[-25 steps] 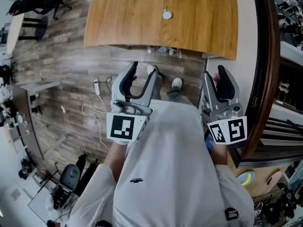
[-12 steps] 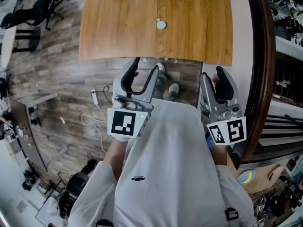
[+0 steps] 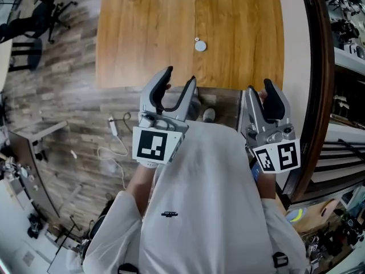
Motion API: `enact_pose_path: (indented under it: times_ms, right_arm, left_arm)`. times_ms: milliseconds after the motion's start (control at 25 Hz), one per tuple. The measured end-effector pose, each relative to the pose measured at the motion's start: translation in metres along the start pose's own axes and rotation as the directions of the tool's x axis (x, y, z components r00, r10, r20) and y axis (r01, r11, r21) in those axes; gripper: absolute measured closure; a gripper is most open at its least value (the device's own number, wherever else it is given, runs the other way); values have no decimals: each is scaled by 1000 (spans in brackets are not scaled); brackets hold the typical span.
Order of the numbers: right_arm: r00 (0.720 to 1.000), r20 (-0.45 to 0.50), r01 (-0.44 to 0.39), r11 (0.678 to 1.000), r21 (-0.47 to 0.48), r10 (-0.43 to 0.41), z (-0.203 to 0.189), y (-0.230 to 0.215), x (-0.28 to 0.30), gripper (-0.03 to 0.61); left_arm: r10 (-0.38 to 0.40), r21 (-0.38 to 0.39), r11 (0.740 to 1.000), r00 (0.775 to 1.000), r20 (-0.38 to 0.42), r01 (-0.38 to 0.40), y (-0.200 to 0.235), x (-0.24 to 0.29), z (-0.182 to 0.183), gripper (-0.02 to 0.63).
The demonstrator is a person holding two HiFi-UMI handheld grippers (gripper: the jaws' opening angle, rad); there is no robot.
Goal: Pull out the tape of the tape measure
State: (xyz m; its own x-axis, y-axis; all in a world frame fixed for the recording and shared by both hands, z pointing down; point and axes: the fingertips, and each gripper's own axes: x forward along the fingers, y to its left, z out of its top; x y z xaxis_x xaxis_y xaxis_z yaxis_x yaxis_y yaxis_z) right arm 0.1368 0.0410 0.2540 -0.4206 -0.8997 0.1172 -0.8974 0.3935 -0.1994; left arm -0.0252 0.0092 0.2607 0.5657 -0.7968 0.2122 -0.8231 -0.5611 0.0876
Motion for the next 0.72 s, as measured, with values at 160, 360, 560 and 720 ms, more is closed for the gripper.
enact_pose_path:
  times_ms: [160,360,560,720]
  right_arm:
    - [1000,-6,19,1000,-24,-19,3,-1,20,391]
    - [999,-6,42,998,-42,-42,8,4,39,391]
    - [998,-12,58,996,-64,-59,11,1,53,391]
    - [998,-22,63,996,-59,-65,12,-6,62,391]
  left_arm:
    - [-28,-10,1000,999,42,29,16,17,6,414]
    - [-83,-18,996,995,63,84,30,30,8,415]
    - [-116,-20,993,992,47,117,40,43,3,414]
    - [-126,-22,992,992,17,126,44,54,-3,414]
